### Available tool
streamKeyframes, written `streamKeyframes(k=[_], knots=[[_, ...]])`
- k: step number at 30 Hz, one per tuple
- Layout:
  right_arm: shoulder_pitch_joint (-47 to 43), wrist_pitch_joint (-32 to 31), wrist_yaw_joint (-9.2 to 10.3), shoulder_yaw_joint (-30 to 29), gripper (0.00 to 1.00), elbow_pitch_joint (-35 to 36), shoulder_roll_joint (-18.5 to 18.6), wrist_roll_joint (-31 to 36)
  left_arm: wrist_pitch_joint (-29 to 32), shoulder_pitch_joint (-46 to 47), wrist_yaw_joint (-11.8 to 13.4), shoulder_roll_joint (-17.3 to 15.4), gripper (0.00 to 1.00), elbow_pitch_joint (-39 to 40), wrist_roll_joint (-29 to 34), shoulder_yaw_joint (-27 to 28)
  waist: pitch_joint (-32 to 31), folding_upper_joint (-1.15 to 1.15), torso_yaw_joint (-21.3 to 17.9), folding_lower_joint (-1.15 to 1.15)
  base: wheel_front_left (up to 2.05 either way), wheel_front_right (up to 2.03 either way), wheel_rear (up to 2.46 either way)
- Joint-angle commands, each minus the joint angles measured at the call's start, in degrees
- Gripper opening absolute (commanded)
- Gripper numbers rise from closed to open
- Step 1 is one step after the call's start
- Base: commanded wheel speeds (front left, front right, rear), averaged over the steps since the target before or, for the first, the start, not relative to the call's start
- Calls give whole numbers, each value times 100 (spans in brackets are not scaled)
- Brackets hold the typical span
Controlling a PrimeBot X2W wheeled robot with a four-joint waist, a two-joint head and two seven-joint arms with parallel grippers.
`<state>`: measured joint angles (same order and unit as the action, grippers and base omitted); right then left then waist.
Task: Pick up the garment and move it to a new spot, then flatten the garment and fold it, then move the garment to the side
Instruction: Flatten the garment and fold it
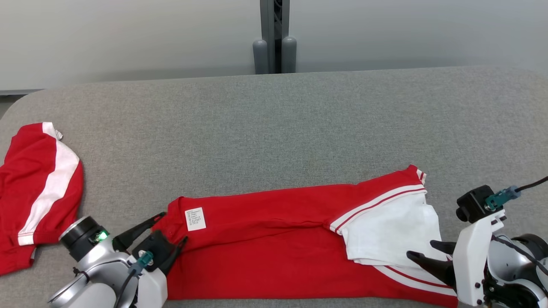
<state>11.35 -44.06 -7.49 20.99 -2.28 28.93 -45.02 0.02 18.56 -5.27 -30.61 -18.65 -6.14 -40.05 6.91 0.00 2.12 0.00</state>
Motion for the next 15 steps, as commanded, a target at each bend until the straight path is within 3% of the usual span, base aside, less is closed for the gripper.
streamKeyframes(k=[1, 6, 12, 15], knots=[[-55, -63, -1, -80, 100, 97, -10, 70, 32, -52, 63, -73, 100, 42, -45, 68, -15, 0, -8, 0, 0, 0, 0], [-8, 216, -1, -430, 100, 378, -236, 407, -30, -107, 447, 12, 100, 241, -377, 449, -65, 0, -28, 0, 0, 0, 0], [159, 1379, -1, -761, 100, 457, -621, 935, -419, -220, 1134, 415, 100, 490, -1082, 1232, -117, 0, -32, 0, 0, 0, 0], [238, 1910, -1, -859, 100, 432, -725, 1142, -636, -249, 1360, 572, 100, 590, -1274, 1482, -126, 0, -34, 0, 0, 0, 0]])
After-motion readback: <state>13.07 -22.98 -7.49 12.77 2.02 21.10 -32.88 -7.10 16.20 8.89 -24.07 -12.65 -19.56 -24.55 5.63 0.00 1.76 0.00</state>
